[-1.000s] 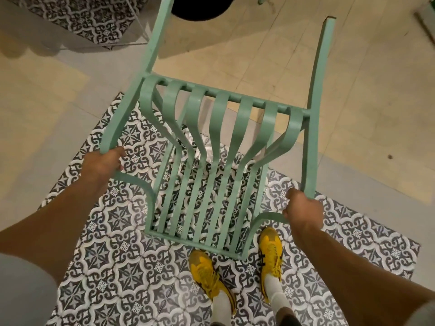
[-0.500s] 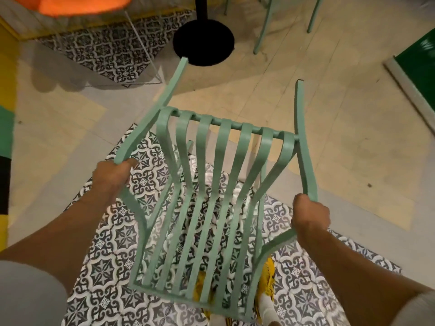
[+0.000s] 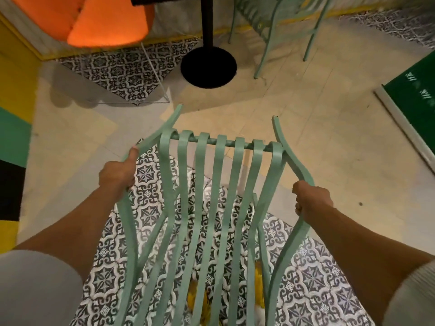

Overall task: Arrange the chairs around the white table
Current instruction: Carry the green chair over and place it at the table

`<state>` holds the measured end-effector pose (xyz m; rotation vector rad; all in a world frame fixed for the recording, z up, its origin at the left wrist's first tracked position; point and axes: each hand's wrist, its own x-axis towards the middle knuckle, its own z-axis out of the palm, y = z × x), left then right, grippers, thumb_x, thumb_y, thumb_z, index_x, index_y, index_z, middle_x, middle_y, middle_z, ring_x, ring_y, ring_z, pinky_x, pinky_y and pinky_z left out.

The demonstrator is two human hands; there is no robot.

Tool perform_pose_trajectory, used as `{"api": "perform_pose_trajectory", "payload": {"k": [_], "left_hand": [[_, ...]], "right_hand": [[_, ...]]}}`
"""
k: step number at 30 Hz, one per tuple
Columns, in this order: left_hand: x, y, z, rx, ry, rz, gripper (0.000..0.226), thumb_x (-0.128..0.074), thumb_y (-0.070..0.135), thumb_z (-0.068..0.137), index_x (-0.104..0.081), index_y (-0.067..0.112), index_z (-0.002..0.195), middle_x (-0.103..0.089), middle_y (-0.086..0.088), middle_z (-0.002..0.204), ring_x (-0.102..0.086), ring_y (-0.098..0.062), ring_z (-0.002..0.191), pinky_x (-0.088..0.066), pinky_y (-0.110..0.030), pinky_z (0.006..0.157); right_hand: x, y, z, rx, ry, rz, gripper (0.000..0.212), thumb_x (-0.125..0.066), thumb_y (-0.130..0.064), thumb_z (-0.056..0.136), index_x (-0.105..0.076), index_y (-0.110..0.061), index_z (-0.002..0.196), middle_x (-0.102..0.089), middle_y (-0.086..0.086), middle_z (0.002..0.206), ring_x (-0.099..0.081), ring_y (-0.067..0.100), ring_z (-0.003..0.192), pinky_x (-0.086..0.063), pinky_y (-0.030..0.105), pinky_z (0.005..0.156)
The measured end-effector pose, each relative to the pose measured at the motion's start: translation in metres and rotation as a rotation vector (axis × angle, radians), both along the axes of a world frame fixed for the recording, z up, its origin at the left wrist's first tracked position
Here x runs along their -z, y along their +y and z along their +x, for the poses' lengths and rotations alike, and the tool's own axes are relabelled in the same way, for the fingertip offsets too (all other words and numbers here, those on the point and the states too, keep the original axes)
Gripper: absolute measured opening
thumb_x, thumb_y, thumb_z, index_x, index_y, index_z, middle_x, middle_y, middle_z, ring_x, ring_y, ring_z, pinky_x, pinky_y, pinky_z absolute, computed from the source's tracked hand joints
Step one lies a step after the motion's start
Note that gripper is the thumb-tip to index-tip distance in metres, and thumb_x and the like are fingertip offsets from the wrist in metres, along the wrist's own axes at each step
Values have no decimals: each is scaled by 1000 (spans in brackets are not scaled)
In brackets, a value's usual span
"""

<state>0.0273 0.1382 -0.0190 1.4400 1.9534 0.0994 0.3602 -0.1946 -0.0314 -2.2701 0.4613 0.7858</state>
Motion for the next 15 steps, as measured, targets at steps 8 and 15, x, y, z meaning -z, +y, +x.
{"api": "perform_pose_trajectory", "payload": {"k": [8,15], "left_hand": [[5,31,22,30,65,15,98,-43,96,77,-69,1,82,-74,-16,70,-75,-33,70,-65,-50,88],[5,54,40,22,-38,-9,89,-54,85,85,-73,-1,93,-69,-13,69,-63,-28,56,-67,-49,81]], "right_hand": [[3,-35,-36,-74,-81,234,74,-72,-85,79,-78,-11,81,-77,1,68,-74,22,66,-63,46,80],[33,-43,-79,37,69,98,65,-65,-66,98,-76,-2,100,-73,11,84,-65,28,75,-50,36,67]]}}
